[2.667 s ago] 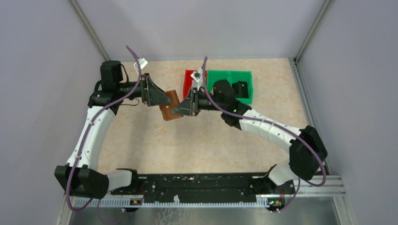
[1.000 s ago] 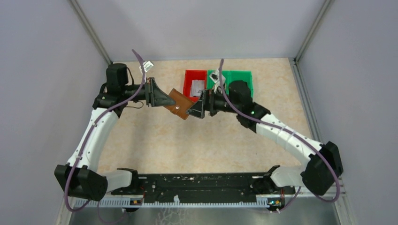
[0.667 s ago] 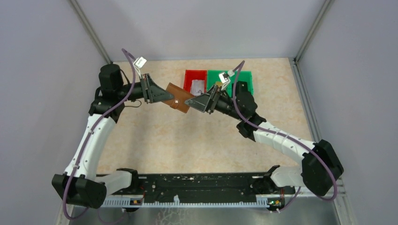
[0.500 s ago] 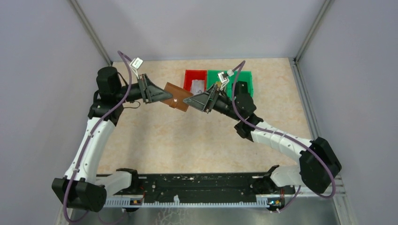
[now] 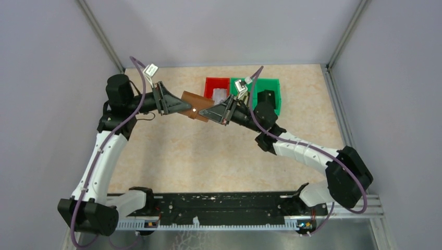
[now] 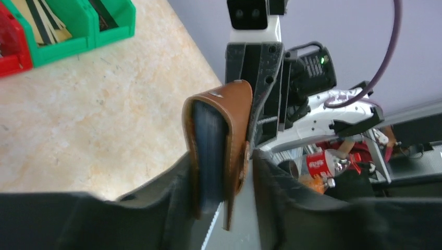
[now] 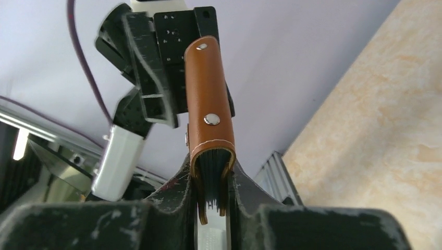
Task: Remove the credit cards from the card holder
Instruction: Pick up the card holder from the center of the board.
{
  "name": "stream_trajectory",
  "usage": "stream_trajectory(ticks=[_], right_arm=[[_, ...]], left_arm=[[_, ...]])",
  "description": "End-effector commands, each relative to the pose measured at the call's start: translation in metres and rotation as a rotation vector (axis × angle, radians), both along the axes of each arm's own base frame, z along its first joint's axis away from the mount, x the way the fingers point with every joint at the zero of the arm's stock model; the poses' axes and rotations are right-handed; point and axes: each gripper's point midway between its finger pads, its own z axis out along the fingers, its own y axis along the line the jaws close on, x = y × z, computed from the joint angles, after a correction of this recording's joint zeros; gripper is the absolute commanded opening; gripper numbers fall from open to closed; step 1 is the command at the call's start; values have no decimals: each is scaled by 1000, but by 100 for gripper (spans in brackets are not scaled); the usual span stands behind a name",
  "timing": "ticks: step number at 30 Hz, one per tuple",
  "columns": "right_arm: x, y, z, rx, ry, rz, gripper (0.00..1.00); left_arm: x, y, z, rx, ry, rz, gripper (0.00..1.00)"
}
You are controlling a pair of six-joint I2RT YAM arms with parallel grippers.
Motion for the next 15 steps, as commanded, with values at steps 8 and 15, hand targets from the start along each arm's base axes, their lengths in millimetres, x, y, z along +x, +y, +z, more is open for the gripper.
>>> stream_trajectory(ticks=[8, 15], right_arm=[[-30, -19, -2, -511, -368, 242, 0], [-53, -18, -13, -623, -460, 423, 0]], left_arm=[[-28, 9, -22, 246, -425, -284, 77], [-56, 8, -32, 186, -434, -385, 67]])
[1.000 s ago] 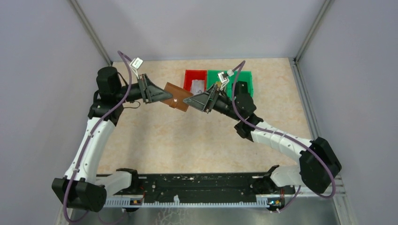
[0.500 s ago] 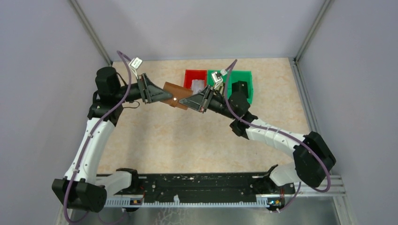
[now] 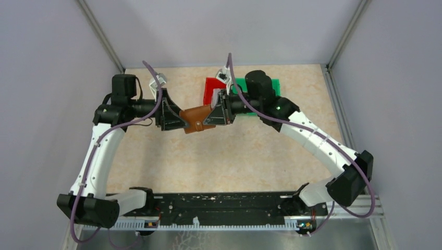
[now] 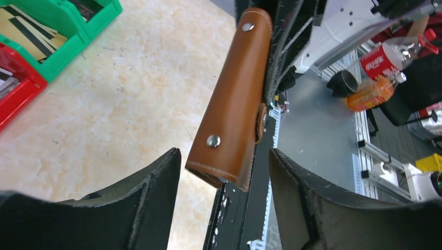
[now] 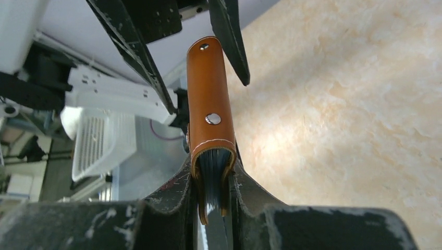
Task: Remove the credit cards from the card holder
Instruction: Pick up the card holder from the center of the board.
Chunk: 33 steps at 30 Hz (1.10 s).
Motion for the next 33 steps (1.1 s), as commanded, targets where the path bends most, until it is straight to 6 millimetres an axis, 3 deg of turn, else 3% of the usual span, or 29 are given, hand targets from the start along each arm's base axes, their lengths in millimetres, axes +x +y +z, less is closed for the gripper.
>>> stream_trajectory(ticks=[1, 6, 13, 20, 21, 25, 28, 30, 33], right_arm=[[-24, -2, -13, -128, -92, 167, 0], [-31, 10, -14, -206, -129, 209, 0], [-30, 19, -10, -221, -153, 244, 0], [-19, 25, -1, -230, -188, 215, 0], [-10, 26, 0, -237, -193, 168, 4], [33, 20, 3, -269, -171, -90, 42], [77, -6, 8, -273, -74, -448, 65], [87, -29, 14, -226, -21, -640, 69], [80, -39, 17, -59, 81, -741, 72]], left_arm=[[-24, 0, -5, -26, -50, -108, 65], [-34, -2, -10, -55, -11, -141, 60], [-47, -1, -32, -21, -4, -174, 52], [-50, 0, -41, -8, 0, -197, 26], [-50, 0, -40, -11, -2, -197, 22], [-36, -2, -36, -4, 1, -147, 8], [-4, 2, -40, 48, -29, 38, 1], [20, 8, -35, 59, -95, 195, 0], [43, 16, -27, 57, -113, 344, 0]])
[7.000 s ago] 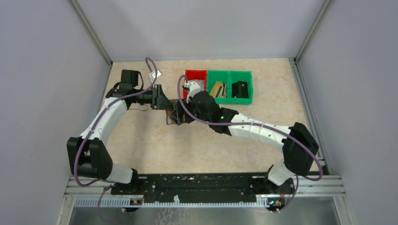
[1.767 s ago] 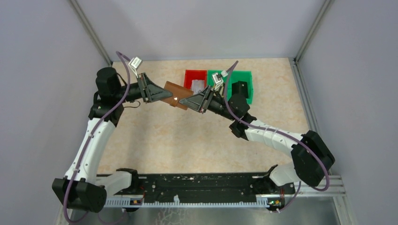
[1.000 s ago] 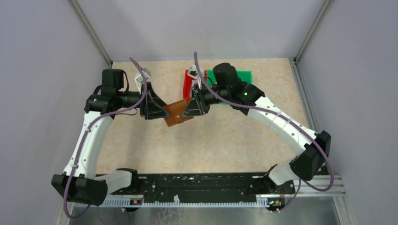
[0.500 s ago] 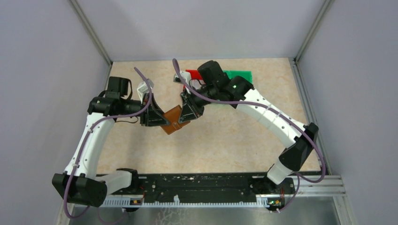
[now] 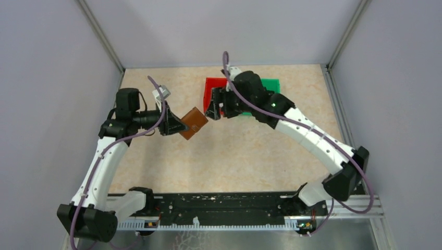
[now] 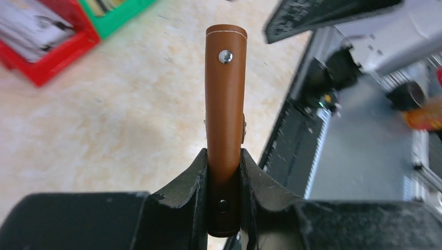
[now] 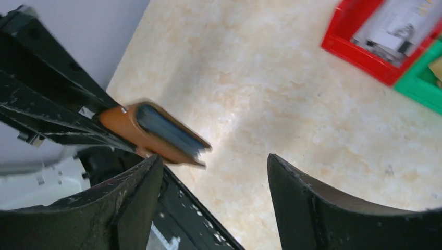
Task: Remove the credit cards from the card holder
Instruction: Pick up the card holder from the center of the board, then open the card holder.
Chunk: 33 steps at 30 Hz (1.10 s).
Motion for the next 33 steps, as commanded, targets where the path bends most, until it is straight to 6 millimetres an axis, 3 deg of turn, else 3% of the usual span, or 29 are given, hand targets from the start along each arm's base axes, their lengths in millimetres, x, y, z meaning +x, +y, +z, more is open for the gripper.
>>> stream_trajectory(ticks=[1, 5, 9, 16, 28, 33], right_arm=[[18, -29, 57, 328, -27, -360, 73], [2, -7, 51, 378, 60, -319, 74], [-15, 28, 52, 438, 146, -224, 74], [-16, 68, 49, 488, 236, -159, 71], [-7, 80, 53, 529, 249, -195, 66], [-5, 83, 53, 544, 263, -218, 60]], left_arm=[[49, 9, 37, -34, -118, 275, 0], [54, 14, 40, -28, -124, 329, 0], [46, 13, 44, -40, -204, 296, 0], [32, 15, 59, -59, -381, 262, 0], [22, 12, 61, -60, -431, 205, 0], [17, 10, 59, -63, -441, 179, 0]])
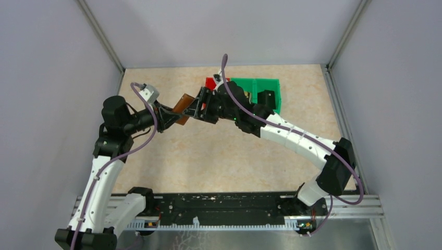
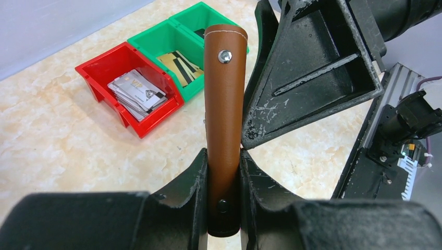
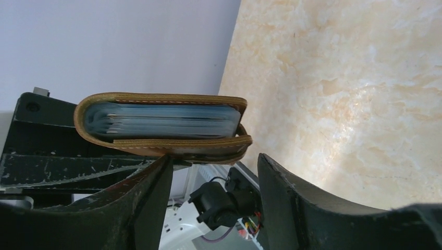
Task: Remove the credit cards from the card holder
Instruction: Open the card holder.
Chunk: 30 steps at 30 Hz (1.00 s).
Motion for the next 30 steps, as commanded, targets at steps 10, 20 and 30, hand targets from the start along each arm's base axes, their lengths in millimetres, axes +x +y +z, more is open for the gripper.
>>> stream_trajectory(ticks=[10, 20, 30], right_arm=[[11, 18, 46, 127, -41, -113, 43], [16, 12, 46, 124, -49, -159, 23], [18, 8, 37, 93, -46, -180, 0]], left_arm=[[-23, -13, 17, -34, -68, -125, 0], [-34, -17, 21, -55, -57, -182, 0], [-33, -15, 21, -41, -86, -166, 0]])
